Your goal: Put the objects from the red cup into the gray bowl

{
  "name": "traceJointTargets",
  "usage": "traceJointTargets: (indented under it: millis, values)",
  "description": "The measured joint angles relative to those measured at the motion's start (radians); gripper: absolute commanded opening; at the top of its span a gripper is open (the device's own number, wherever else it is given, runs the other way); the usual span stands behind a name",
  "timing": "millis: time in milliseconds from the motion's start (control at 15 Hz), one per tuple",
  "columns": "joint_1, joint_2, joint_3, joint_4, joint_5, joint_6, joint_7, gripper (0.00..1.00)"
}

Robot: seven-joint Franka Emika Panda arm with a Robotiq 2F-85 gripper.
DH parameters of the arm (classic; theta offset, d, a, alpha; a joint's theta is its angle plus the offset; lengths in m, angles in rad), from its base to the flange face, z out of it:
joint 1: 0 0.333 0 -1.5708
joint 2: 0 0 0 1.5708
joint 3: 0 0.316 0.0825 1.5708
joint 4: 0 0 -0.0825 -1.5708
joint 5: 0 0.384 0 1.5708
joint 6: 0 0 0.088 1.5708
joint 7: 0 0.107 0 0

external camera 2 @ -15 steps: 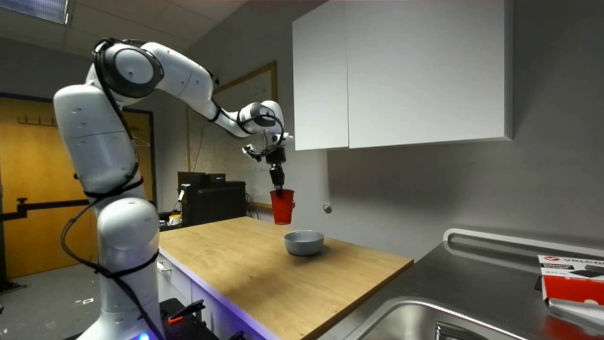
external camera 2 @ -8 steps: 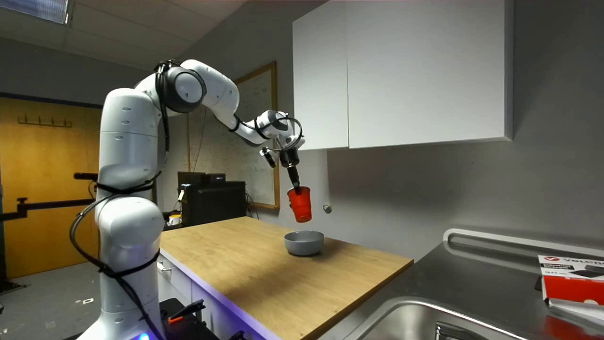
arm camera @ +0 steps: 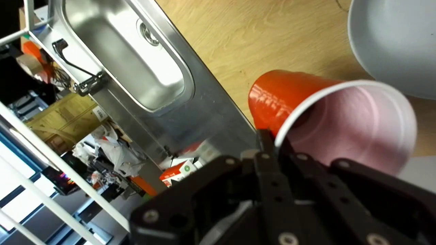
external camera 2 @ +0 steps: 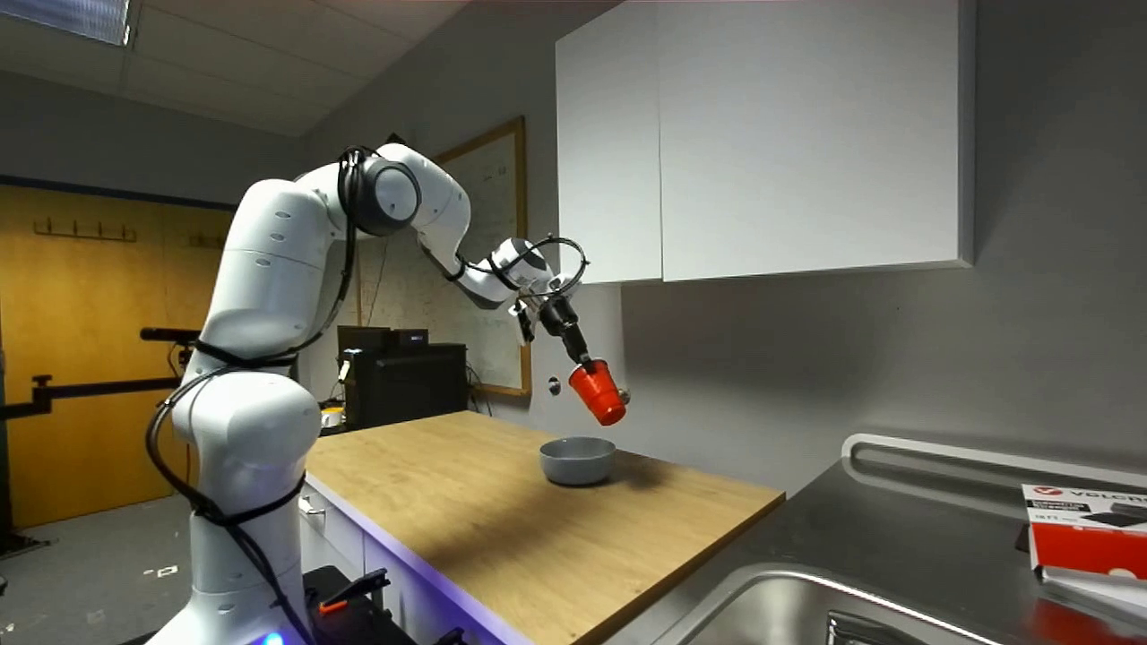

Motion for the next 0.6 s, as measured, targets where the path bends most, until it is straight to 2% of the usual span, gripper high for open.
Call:
traceJointTargets:
  millis: [267, 600]
  values:
    - [0.041, 0.010, -0.004, -0.053, -0.119, 0.016, 0.002, 0.01]
    - [0.098, 0.006, -0.001, -0.178, -0.311, 0.038, 0.028, 0.01]
